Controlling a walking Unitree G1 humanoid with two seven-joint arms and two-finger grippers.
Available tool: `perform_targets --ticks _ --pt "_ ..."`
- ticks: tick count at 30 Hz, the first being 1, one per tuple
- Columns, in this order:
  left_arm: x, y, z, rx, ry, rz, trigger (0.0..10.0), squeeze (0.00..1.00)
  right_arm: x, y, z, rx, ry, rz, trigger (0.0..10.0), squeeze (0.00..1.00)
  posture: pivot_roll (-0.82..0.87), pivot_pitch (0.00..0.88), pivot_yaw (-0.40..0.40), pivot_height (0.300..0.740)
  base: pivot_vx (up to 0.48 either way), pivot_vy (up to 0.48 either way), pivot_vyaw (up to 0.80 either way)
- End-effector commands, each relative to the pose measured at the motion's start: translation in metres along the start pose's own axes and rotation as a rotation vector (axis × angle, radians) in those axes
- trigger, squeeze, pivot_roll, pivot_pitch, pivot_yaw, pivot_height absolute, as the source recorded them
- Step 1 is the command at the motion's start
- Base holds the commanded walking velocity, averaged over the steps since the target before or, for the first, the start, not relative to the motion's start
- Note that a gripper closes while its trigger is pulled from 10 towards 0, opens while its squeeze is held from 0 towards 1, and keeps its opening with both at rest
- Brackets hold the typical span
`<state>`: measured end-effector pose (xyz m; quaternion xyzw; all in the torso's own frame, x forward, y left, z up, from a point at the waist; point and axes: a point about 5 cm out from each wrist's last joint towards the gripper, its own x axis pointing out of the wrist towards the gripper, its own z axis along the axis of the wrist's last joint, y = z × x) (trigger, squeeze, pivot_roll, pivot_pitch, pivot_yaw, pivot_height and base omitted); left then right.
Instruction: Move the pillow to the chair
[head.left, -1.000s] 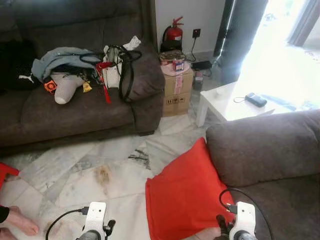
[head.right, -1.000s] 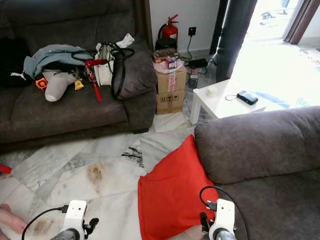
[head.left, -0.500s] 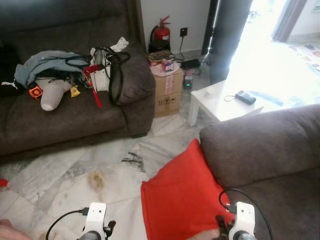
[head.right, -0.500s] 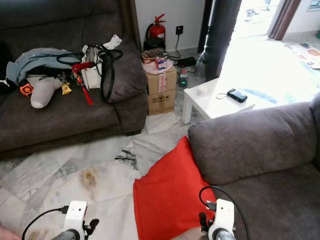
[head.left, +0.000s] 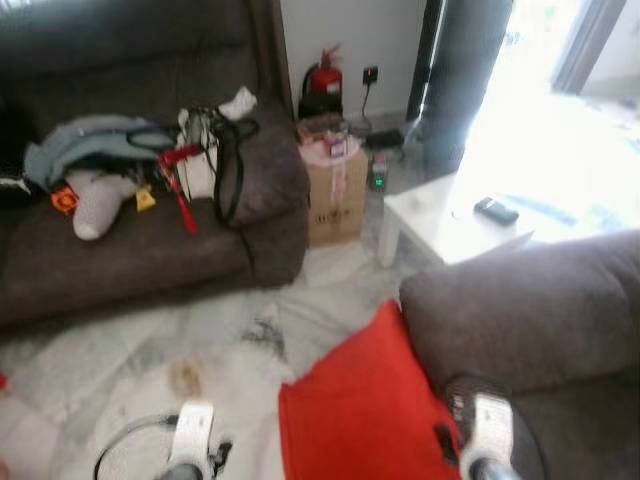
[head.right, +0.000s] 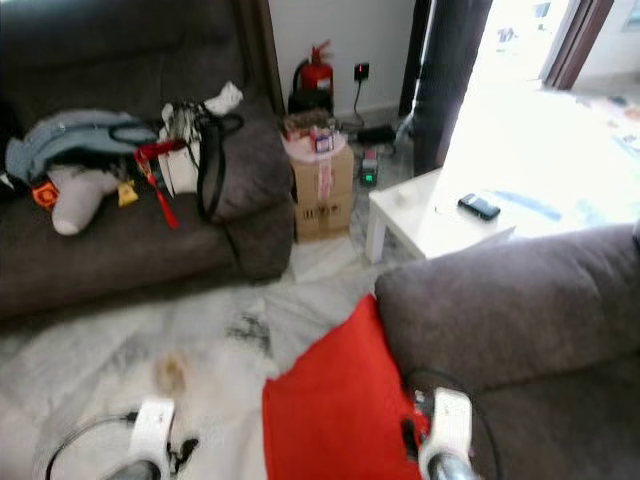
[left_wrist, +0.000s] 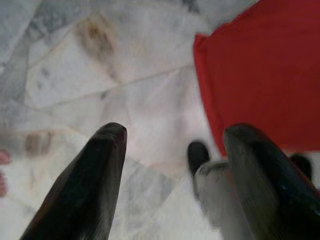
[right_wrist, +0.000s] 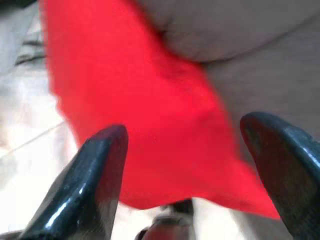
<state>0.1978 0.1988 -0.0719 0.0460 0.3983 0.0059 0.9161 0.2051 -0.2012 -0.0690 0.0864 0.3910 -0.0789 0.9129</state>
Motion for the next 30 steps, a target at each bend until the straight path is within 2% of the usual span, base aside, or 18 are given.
perform_targets --ticks 1,5,10,13,14,16,18,19,20,22,23,24,25,26,28,30 --pt "0.001 -0.003 0.003 -0.004 -0.010 -0.008 10.0 0.00 -0.003 -0.009 -0.008 0.005 0.022 -0.025 10.0 0.00 0.00 0.084 0.060 0.740 0.000 0.000 0.00" --pt "0.002 -0.005 0.005 -0.001 -0.020 -0.018 10.0 0.00 -0.002 -0.008 -0.005 0.000 0.013 -0.020 10.0 0.00 0.00 0.083 0.059 0.740 0.000 0.000 0.00" --pt "0.003 -0.004 0.014 -0.007 -0.074 -0.001 10.0 0.00 0.000 -0.002 0.007 -0.052 -0.035 0.031 10.0 0.00 0.00 0.084 0.056 0.740 0.000 0.000 0.00" --pt "0.005 0.004 0.043 -0.005 -0.206 0.043 10.0 0.00 0.001 -0.001 0.022 -0.051 -0.125 0.046 10.0 0.00 0.00 0.087 0.055 0.740 0.000 0.000 0.00" --pt "0.005 0.004 0.043 -0.005 -0.206 0.043 10.0 0.00 0.001 -0.001 0.022 -0.051 -0.125 0.046 10.0 0.00 0.00 0.087 0.055 0.740 0.000 0.000 0.00" --pt "0.004 0.006 0.074 0.008 -0.364 0.052 10.0 0.00 0.002 0.001 0.039 -0.054 -0.217 0.066 10.0 0.00 0.01 0.089 0.057 0.740 0.000 0.000 0.00" --pt "0.003 0.007 0.080 0.018 -0.396 0.053 10.0 0.00 0.002 0.001 0.043 -0.055 -0.233 0.068 10.0 0.00 0.01 0.089 0.057 0.740 0.000 0.000 0.00" --pt "0.001 0.007 0.092 0.029 -0.463 0.057 10.0 0.00 0.001 0.000 0.048 -0.050 -0.263 0.070 10.0 0.00 0.00 0.088 0.060 0.740 0.000 0.000 0.00" --pt "-0.003 0.008 0.108 0.042 -0.555 0.068 10.0 0.00 0.000 -0.001 0.058 -0.026 -0.328 0.075 10.0 0.00 0.00 0.088 0.063 0.740 0.000 0.000 0.00" --pt "-0.009 0.010 0.120 0.037 -0.638 0.080 10.0 0.00 -0.002 -0.001 0.070 -0.004 -0.412 0.083 10.0 0.00 0.00 0.088 0.064 0.740 0.000 0.000 0.00" --pt "-0.015 0.012 0.130 0.047 -0.713 0.096 10.0 0.00 -0.007 0.001 0.082 0.008 -0.511 0.103 10.0 0.00 0.00 0.088 0.067 0.740 0.000 0.000 0.00" --pt "-0.015 0.012 0.130 0.047 -0.713 0.096 10.0 0.00 -0.007 0.001 0.082 0.008 -0.511 0.103 10.0 0.00 0.00 0.088 0.067 0.740 0.000 0.000 0.00" --pt "-0.021 0.013 0.137 0.052 -0.767 0.105 10.0 0.00 -0.011 0.003 0.091 0.003 -0.581 0.118 10.0 0.00 0.00 0.088 0.069 0.740 0.000 0.000 0.00" --pt "-0.021 0.013 0.137 0.052 -0.767 0.105 10.0 0.00 -0.011 0.003 0.091 0.003 -0.581 0.118 10.0 0.00 0.00 0.088 0.069 0.740 0.000 0.000 0.00" --pt "-0.028 0.013 0.145 0.054 -0.828 0.116 10.0 0.00 -0.016 0.006 0.100 0.001 -0.662 0.135 10.0 0.00 0.00 0.082 0.071 0.740 0.000 0.000 0.00" --pt "-0.046 0.009 0.160 0.070 -0.935 0.106 10.0 0.00 -0.026 0.009 0.109 -0.037 -0.752 0.141 10.0 0.00 0.00 0.069 0.075 0.740 0.000 0.000 0.00"
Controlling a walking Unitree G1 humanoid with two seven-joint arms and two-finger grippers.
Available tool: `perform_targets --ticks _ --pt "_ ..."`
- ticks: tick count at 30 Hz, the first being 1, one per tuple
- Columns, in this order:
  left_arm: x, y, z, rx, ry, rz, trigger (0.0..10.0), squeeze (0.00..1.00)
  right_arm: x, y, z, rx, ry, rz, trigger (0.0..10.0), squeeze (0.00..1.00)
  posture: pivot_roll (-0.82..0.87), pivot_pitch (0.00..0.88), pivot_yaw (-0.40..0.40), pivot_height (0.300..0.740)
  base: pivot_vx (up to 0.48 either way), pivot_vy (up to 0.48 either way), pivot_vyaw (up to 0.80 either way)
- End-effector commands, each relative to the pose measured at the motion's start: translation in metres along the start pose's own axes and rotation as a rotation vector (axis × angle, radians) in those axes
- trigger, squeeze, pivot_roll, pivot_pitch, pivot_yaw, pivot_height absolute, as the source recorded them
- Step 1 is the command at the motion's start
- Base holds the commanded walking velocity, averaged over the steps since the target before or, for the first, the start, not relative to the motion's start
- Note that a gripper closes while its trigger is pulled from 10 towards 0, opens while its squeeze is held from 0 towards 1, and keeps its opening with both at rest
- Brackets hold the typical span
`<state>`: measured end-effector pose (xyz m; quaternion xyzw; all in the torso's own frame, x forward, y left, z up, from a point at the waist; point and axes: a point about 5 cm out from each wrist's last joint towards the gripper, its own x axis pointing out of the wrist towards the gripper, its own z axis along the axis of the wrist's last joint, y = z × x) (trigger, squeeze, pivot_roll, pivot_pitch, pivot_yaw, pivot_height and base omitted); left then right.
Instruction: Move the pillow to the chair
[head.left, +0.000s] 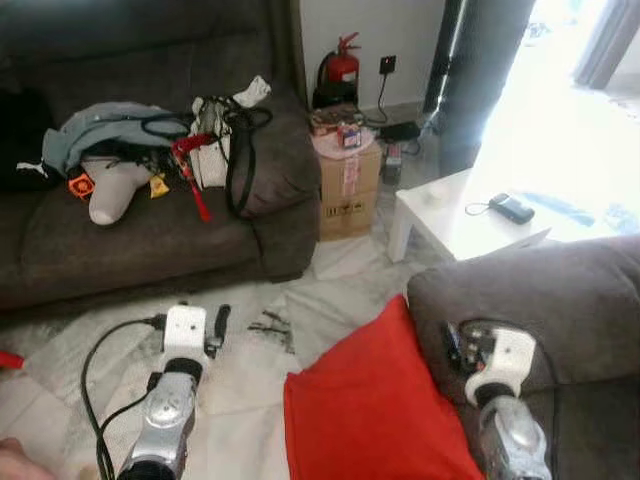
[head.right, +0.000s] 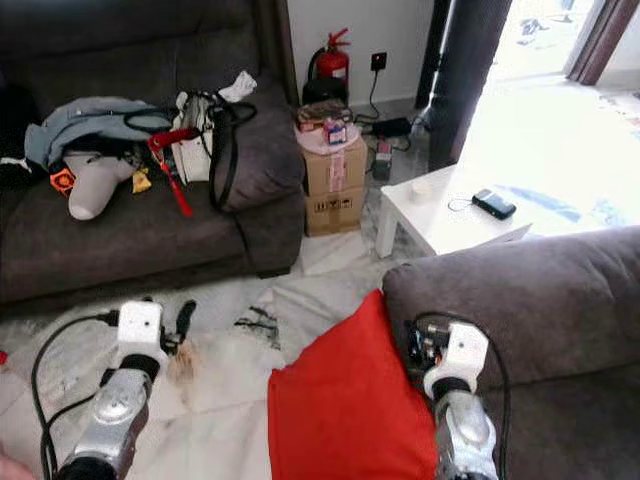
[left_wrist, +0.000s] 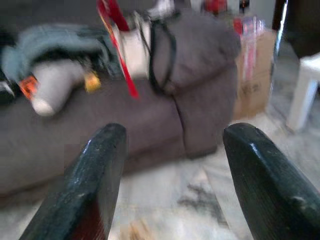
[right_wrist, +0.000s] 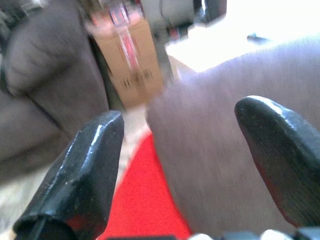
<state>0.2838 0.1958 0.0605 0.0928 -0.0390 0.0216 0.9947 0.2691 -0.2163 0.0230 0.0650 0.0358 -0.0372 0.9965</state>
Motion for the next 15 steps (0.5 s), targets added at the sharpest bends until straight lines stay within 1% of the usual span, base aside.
perform_targets --ticks 1,3,4,6,7,9,11,12,14,15 --pt "0.000 -0.001 0.011 0.003 -0.042 -0.004 10.0 0.00 -0.003 0.002 0.002 -0.007 -0.025 0.006 10.0 0.00 0.00 0.069 0.075 0.740 0.000 0.000 0.00" --pt "-0.005 -0.001 0.019 -0.002 -0.076 -0.010 10.0 0.00 -0.006 0.003 0.008 -0.003 -0.070 0.010 10.0 0.00 0.00 0.058 0.077 0.740 0.000 0.000 0.00" --pt "-0.011 0.000 0.025 0.008 -0.092 -0.011 10.0 0.00 -0.011 0.001 0.014 0.003 -0.104 0.004 10.0 0.00 0.01 0.050 0.075 0.740 0.000 0.000 0.00" --pt "-0.021 0.003 0.031 0.002 -0.109 0.008 10.0 0.00 -0.021 0.001 0.020 0.025 -0.148 -0.003 10.0 0.00 0.01 0.031 0.076 0.740 0.000 0.000 0.00" --pt "-0.021 0.003 0.031 0.002 -0.109 0.008 10.0 0.00 -0.021 0.001 0.020 0.025 -0.148 -0.003 10.0 0.00 0.01 0.031 0.076 0.740 0.000 0.000 0.00" --pt "-0.027 0.002 0.036 0.001 -0.115 0.009 10.0 0.00 -0.027 0.005 0.021 0.014 -0.149 0.025 10.0 0.00 0.01 0.009 0.074 0.740 0.000 0.000 0.00" --pt "-0.029 0.000 0.038 0.003 -0.115 0.002 10.0 0.00 -0.028 0.007 0.022 0.008 -0.150 0.042 10.0 0.00 0.01 0.000 0.071 0.740 0.000 0.000 0.00" --pt "-0.032 -0.004 0.043 0.003 -0.115 -0.018 10.0 0.00 -0.026 0.013 0.025 0.002 -0.151 0.064 10.0 0.00 0.02 0.000 0.069 0.740 0.000 0.000 0.00" --pt "-0.033 -0.008 0.046 0.003 -0.119 -0.036 10.0 0.00 -0.020 0.019 0.027 0.011 -0.150 0.090 10.0 0.00 0.02 0.000 0.067 0.740 0.000 0.000 0.00" --pt "-0.032 -0.011 0.046 -0.001 -0.120 -0.046 10.0 0.00 -0.016 0.026 0.027 0.024 -0.146 0.125 10.0 0.00 0.02 0.000 0.068 0.740 0.000 0.000 0.00"
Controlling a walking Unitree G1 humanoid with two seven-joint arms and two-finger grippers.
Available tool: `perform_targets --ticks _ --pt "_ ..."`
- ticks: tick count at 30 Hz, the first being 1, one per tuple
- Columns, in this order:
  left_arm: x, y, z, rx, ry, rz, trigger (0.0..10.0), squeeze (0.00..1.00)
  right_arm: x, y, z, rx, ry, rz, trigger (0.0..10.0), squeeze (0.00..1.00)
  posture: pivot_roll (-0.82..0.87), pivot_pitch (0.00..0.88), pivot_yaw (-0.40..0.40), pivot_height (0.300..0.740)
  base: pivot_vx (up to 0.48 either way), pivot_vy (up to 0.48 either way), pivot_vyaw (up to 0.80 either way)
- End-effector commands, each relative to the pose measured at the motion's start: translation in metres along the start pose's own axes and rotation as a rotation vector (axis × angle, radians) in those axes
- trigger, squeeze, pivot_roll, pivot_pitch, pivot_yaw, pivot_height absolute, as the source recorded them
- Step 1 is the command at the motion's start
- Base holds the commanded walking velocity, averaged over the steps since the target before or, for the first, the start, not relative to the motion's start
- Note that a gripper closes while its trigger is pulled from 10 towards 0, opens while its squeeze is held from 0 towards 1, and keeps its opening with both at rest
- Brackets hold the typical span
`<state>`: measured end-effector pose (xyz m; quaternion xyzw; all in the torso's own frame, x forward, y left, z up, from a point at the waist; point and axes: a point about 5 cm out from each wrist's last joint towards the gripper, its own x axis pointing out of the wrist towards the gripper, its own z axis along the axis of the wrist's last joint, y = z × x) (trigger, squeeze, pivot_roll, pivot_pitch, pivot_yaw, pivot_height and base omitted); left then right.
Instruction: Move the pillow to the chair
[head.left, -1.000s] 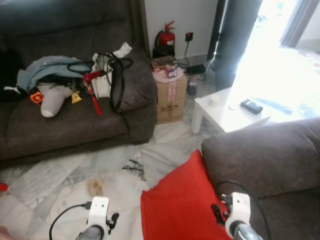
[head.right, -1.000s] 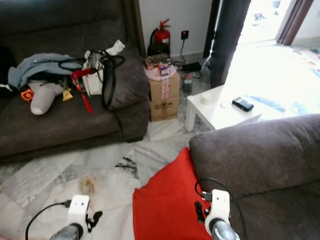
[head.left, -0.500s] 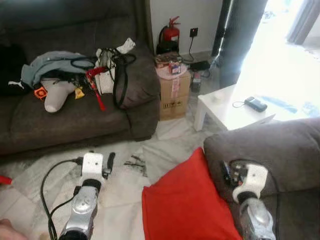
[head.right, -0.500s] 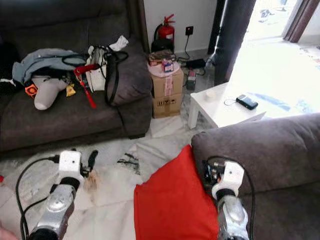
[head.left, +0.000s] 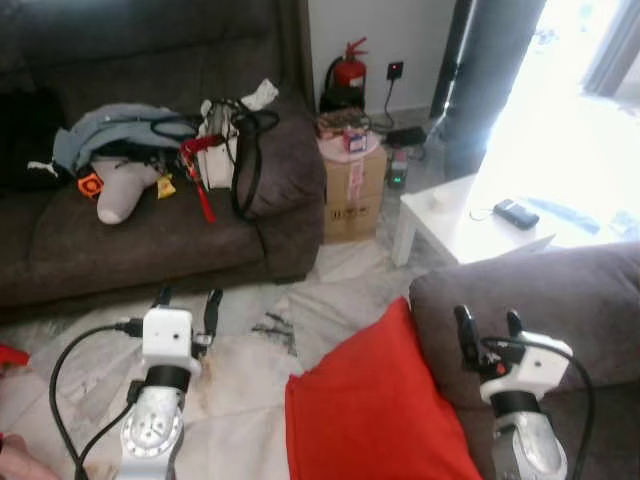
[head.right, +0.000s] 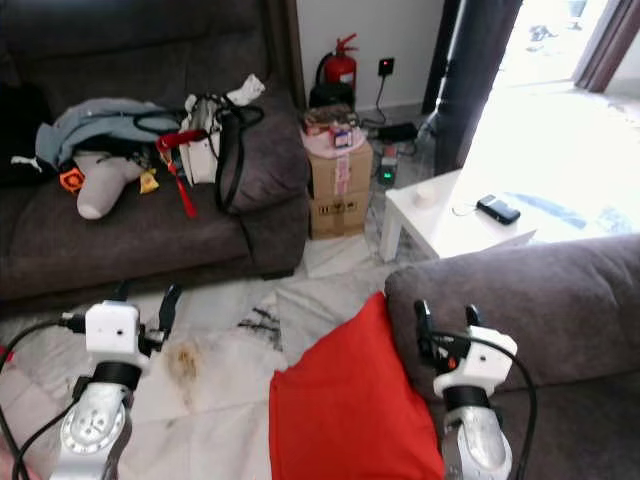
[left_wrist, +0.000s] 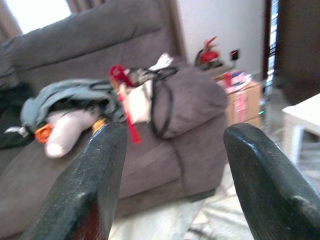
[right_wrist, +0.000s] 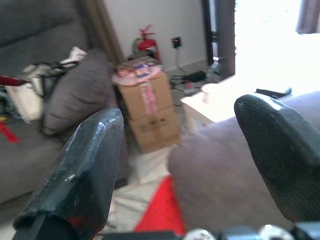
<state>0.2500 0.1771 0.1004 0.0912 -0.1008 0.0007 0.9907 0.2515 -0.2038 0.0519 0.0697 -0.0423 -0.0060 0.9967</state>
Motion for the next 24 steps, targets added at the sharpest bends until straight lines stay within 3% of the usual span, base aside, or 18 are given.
perform_targets --ticks 1,7,15,24 --pt "-0.001 -0.002 0.002 0.004 0.014 -0.019 10.0 0.00 0.006 0.013 0.001 0.025 0.011 0.063 10.0 0.00 0.02 0.000 0.069 0.740 0.000 0.000 0.00" --pt "-0.003 -0.001 0.002 0.007 0.050 -0.030 10.0 0.00 -0.002 0.025 0.006 0.015 0.020 0.135 10.0 0.00 0.01 0.000 0.082 0.740 0.000 0.000 0.00" --pt "-0.002 -0.005 -0.005 0.004 0.097 -0.042 10.0 0.00 0.003 0.028 0.013 0.041 -0.003 0.120 10.0 0.00 0.00 0.000 0.111 0.740 0.000 0.000 0.00" --pt "0.015 -0.011 -0.001 0.000 0.085 -0.072 10.0 0.00 0.009 0.026 0.021 0.027 -0.025 0.112 10.0 0.00 -0.03 0.000 0.122 0.740 0.000 0.000 0.00"
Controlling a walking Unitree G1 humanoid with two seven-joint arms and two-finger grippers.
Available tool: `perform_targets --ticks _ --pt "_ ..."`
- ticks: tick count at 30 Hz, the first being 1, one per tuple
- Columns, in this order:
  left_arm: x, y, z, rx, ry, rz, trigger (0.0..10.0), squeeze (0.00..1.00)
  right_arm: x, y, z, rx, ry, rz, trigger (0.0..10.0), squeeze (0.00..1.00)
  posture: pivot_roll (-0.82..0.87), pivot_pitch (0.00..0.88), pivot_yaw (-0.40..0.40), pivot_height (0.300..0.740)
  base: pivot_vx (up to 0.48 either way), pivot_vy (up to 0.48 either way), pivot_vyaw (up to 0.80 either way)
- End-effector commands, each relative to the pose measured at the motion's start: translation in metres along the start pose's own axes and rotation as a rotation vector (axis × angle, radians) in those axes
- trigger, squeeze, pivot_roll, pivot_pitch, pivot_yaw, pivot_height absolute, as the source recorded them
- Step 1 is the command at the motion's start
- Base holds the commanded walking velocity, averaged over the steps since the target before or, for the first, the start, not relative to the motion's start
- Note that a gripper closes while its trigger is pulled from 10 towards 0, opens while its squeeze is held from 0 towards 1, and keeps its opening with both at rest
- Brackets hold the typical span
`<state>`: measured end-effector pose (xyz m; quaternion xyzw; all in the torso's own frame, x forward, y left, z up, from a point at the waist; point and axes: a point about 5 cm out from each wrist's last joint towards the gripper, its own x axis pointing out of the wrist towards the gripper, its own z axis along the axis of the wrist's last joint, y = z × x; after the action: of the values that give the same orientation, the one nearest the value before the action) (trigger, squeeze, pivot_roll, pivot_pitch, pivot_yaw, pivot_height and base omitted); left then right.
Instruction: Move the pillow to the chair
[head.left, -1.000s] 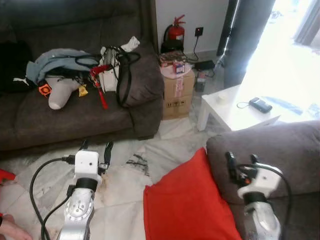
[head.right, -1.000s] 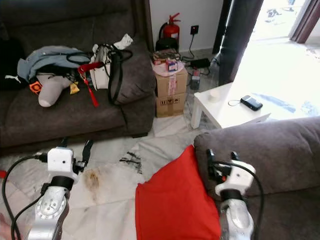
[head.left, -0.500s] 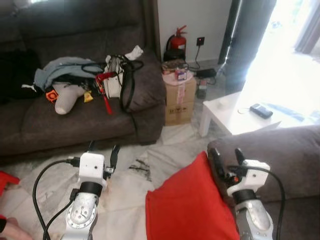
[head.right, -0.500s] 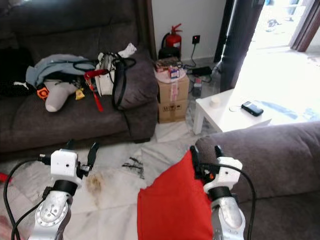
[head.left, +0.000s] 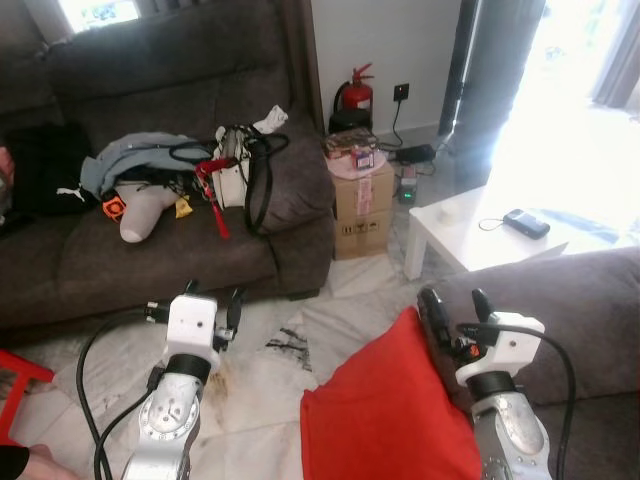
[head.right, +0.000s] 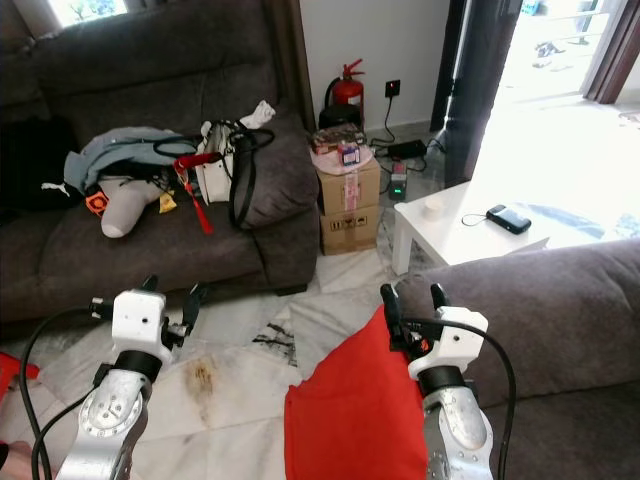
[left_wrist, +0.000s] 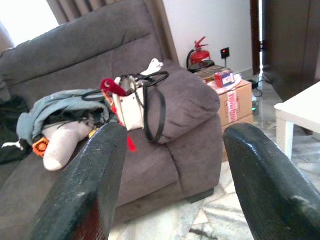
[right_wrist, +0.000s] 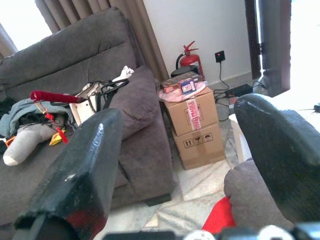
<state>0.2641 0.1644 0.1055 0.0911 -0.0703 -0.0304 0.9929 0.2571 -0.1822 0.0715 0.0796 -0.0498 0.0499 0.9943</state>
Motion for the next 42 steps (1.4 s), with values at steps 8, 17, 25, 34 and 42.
perform_targets --ticks 8,17,25,34,42 --pt "-0.003 0.004 0.002 0.002 0.009 0.034 10.0 0.00 0.015 0.000 0.015 -0.023 -0.027 0.039 10.0 0.00 -0.01 0.011 0.078 0.740 0.000 0.000 0.00" --pt "-0.005 0.011 0.005 0.021 0.009 0.042 10.0 0.00 0.019 0.006 0.014 -0.020 -0.027 0.047 10.0 0.00 0.00 0.033 0.103 0.740 0.000 0.000 0.00" --pt "-0.001 0.009 0.006 0.026 0.008 0.014 10.0 0.00 0.019 0.008 0.015 -0.018 -0.037 0.045 10.0 0.00 -0.01 0.035 0.112 0.740 0.000 0.000 0.00" --pt "0.003 0.009 0.007 0.019 0.003 0.022 10.0 0.00 0.027 0.010 0.022 -0.036 -0.053 0.060 10.0 0.00 0.00 0.034 0.097 0.740 0.000 0.000 0.00" --pt "0.002 0.011 0.007 0.023 0.002 0.029 10.0 0.00 0.030 0.011 0.021 -0.043 -0.044 0.066 10.0 0.00 0.00 0.022 0.100 0.740 0.000 0.000 0.00"
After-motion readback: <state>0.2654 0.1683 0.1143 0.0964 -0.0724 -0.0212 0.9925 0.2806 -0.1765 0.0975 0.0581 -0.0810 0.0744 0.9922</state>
